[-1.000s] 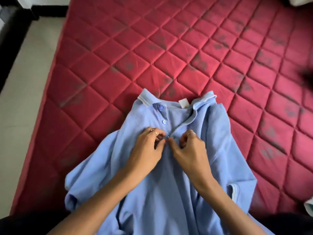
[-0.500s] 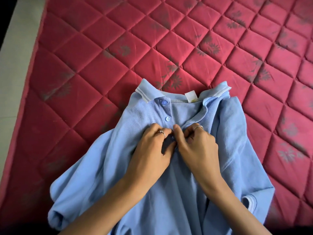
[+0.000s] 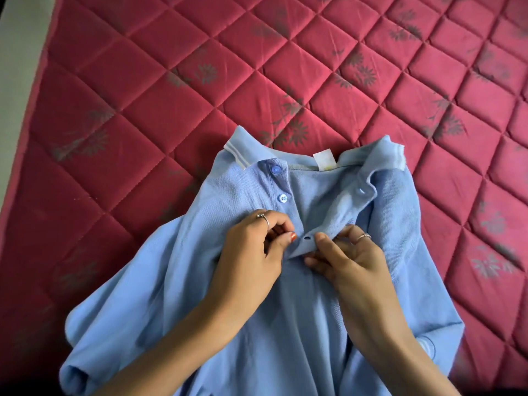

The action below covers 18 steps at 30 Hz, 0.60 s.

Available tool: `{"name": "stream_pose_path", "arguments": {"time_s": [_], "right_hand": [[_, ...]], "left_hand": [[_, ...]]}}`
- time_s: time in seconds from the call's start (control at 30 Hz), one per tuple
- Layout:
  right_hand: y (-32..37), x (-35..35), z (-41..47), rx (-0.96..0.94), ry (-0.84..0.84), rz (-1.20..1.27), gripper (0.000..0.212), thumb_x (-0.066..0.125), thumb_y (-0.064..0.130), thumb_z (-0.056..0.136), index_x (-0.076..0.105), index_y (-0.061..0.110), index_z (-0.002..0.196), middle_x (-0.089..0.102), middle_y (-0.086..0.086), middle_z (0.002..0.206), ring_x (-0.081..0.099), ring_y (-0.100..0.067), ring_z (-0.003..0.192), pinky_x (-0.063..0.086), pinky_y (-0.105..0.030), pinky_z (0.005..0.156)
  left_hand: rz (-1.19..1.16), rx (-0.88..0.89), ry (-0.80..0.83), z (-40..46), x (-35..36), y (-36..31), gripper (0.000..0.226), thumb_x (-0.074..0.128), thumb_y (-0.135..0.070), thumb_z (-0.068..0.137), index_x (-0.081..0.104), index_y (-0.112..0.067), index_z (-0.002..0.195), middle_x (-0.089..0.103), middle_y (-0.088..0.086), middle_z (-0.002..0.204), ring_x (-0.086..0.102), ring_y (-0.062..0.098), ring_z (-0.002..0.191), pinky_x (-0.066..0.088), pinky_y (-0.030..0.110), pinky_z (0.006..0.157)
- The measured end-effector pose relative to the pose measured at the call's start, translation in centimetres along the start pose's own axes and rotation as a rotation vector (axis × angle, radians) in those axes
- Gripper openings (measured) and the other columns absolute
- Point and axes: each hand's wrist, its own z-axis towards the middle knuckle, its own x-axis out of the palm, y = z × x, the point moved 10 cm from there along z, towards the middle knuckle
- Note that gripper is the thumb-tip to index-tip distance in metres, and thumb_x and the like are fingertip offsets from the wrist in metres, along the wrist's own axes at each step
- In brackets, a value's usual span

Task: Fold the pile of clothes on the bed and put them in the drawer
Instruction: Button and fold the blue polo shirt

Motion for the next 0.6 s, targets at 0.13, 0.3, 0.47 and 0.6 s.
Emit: {"name": "stream_pose_path", "arguments": {"time_s": [0.13, 0.3, 0.47, 0.6], "right_hand": [[-1.0, 0.7, -0.7, 0.166, 0.071, 0.213, 0.008, 0.057, -0.004, 0.089, 0.059, 0.003, 0.088, 0.058, -0.008, 0.072, 0.059, -0.013, 0.066, 0.054, -0.019, 0.066], [-1.8, 0.6, -0.4, 0.260, 0.106, 0.237, 0.017, 0.064, -0.004, 0.079, 0.058, 0.004, 0.066, 0.057, -0.007, 0.063, 0.059, -0.012, 0.060, 0.055, -0.017, 0.064], [-1.7, 0.3, -0.3, 0.171, 0.076, 0.010, 0.009, 0.065, 0.006, 0.084, 0.062, 0.000, 0.078, 0.055, -0.006, 0.059, 0.051, -0.013, 0.061, 0.045, -0.024, 0.064], [-0.4, 0.7, -0.4, -0.009, 0.044, -0.242, 0.029, 0.063, 0.019, 0.086, 0.057, -0.008, 0.078, 0.051, -0.015, 0.060, 0.046, -0.013, 0.057, 0.043, -0.029, 0.054]], "left_hand": [[-0.085, -0.084, 0.040, -0.6, 0.4, 0.1, 0.014, 0.068, -0.005, 0.085, 0.064, -0.018, 0.080, 0.066, -0.009, 0.074, 0.062, 0.005, 0.068, 0.047, 0.013, 0.062], [-0.105, -0.093, 0.064, -0.7, 0.9, 0.4, 0.010, 0.066, -0.007, 0.086, 0.065, -0.016, 0.082, 0.067, -0.007, 0.076, 0.063, 0.007, 0.070, 0.050, 0.019, 0.065], [-0.089, -0.065, 0.073, -0.7, 0.9, 0.2, 0.011, 0.067, -0.005, 0.085, 0.065, -0.016, 0.085, 0.065, -0.009, 0.077, 0.063, 0.005, 0.071, 0.050, 0.016, 0.064], [-0.088, -0.040, 0.072, -0.7, 0.9, -0.2, 0.011, 0.066, -0.006, 0.086, 0.066, -0.017, 0.086, 0.064, -0.010, 0.079, 0.063, 0.005, 0.072, 0.051, 0.018, 0.065]]}}
